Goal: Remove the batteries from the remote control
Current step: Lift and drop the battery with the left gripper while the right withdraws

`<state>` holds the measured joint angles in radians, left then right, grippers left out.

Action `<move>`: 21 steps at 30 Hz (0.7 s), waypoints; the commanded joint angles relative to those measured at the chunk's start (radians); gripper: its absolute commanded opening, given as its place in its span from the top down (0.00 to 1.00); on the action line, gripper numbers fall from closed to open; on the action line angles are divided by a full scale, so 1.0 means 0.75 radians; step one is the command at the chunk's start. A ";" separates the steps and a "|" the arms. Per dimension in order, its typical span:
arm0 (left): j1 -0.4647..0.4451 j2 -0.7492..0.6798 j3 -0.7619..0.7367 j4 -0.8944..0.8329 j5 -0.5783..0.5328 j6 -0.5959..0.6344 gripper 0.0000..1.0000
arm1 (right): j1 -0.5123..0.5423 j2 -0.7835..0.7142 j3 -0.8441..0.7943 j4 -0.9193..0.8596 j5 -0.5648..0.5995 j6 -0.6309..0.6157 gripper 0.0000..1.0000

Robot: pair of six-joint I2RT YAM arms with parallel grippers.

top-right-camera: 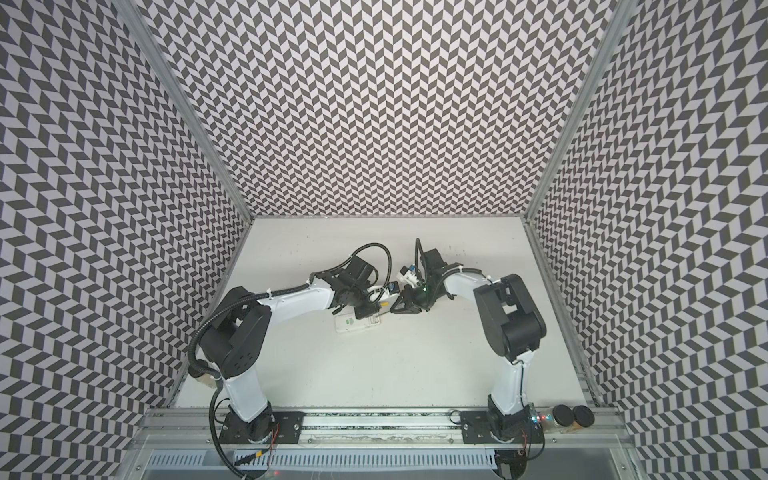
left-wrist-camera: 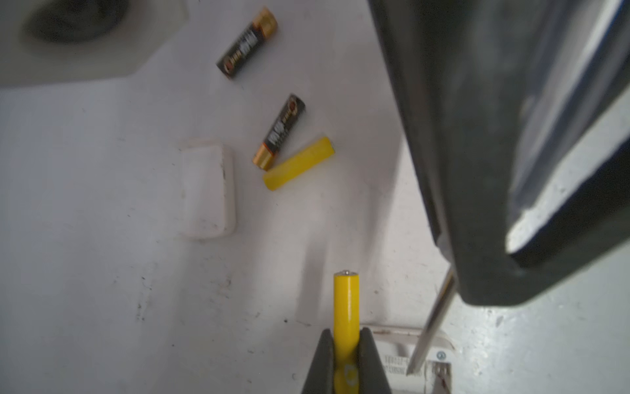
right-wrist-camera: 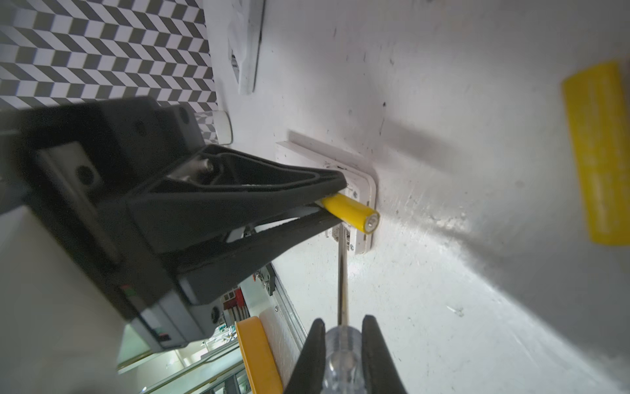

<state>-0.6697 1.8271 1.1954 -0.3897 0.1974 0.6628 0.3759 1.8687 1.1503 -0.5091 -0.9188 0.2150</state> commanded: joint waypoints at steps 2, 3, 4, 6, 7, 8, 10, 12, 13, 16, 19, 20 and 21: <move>-0.029 0.008 0.071 0.039 0.081 -0.062 0.91 | -0.061 -0.181 -0.080 0.131 0.072 0.046 1.00; -0.035 0.011 0.071 0.055 0.081 -0.063 0.91 | -0.076 -0.211 -0.099 0.147 0.081 0.056 1.00; -0.040 0.020 0.076 0.065 0.086 -0.071 0.91 | -0.096 -0.242 -0.120 0.155 0.098 0.062 1.00; -0.044 0.046 0.089 0.068 0.099 -0.096 0.91 | -0.132 -0.308 -0.162 0.155 0.161 0.071 1.00; -0.049 0.057 0.088 0.076 0.099 -0.109 0.90 | -0.147 -0.353 -0.202 0.170 0.201 0.077 1.00; -0.055 0.065 0.081 0.086 0.091 -0.113 0.89 | -0.167 -0.403 -0.247 0.191 0.234 0.085 1.00; -0.075 0.075 0.063 0.098 0.085 -0.115 0.87 | -0.212 -0.483 -0.332 0.231 0.263 0.099 1.00; -0.086 0.085 0.055 0.098 0.079 -0.138 0.87 | -0.265 -0.554 -0.397 0.242 0.288 0.108 1.00; -0.088 0.091 0.050 0.105 0.077 -0.147 0.87 | -0.291 -0.596 -0.431 0.254 0.301 0.113 1.00; -0.102 0.102 0.004 0.173 0.029 -0.147 0.87 | -0.340 -0.728 -0.542 0.330 0.378 0.145 1.00; -0.113 0.128 0.005 0.180 0.007 -0.138 0.85 | -0.356 -0.804 -0.574 0.349 0.457 0.140 1.00; -0.112 0.136 0.010 0.182 0.006 -0.150 0.84 | -0.357 -0.821 -0.572 0.339 0.478 0.129 1.00; -0.112 0.141 0.008 0.187 -0.004 -0.155 0.83 | -0.358 -0.837 -0.577 0.345 0.505 0.126 1.00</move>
<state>-0.7467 1.9163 1.2026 -0.2855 0.2131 0.5594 0.1112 1.2808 0.7216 -0.3340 -0.6186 0.3069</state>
